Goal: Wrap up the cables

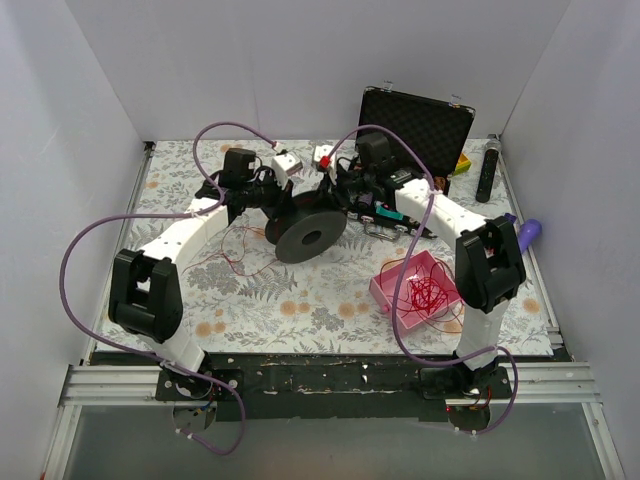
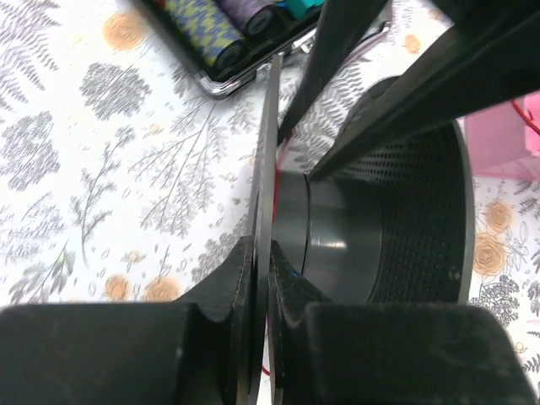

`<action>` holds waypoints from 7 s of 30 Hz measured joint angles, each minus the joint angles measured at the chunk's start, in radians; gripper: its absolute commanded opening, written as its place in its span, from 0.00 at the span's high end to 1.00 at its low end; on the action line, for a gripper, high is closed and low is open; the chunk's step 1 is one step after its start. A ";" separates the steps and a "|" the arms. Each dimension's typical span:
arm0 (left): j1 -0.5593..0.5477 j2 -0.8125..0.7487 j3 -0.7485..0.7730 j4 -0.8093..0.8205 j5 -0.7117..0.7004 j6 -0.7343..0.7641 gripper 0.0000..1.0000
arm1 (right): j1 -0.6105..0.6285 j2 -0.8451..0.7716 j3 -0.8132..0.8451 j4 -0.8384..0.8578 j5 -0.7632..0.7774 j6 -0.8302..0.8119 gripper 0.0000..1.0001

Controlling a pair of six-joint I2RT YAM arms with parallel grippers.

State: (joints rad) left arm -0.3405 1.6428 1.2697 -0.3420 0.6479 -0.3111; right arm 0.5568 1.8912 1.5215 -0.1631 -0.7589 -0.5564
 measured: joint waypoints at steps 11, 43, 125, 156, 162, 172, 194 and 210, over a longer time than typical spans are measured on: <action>-0.008 -0.074 -0.037 -0.024 -0.199 -0.175 1.00 | -0.006 -0.099 0.023 0.041 0.159 0.096 0.19; -0.001 -0.116 0.859 -0.386 -0.448 -0.340 1.00 | 0.025 -0.351 -0.628 0.915 0.237 0.773 0.11; -0.008 -0.131 0.127 -0.316 -0.444 -0.106 1.00 | -0.013 -0.317 0.341 0.610 0.510 0.998 0.99; 0.156 0.154 0.722 0.050 -0.661 -0.550 1.00 | 0.215 -0.487 -0.541 0.836 0.422 1.258 0.99; 0.153 0.098 0.768 -0.064 -0.476 -0.557 1.00 | 0.145 -0.393 -0.582 0.853 0.439 1.276 0.99; 0.151 -0.161 0.729 -0.337 -0.088 -0.375 1.00 | -0.103 -0.277 -0.550 0.848 0.450 1.281 0.99; -0.062 -0.193 0.194 -0.435 -0.335 -0.039 1.00 | 0.008 -0.403 -0.338 0.772 0.533 1.175 0.99; -0.063 -0.174 0.111 0.112 -0.834 -0.087 1.00 | 0.202 -0.397 -0.323 0.755 0.757 1.112 0.99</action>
State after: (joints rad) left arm -0.4034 1.4685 1.3804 -0.2298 -0.1856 -0.3985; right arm 0.7589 1.4944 1.1984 0.5919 -0.0021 0.5560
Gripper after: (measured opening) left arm 0.043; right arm 0.029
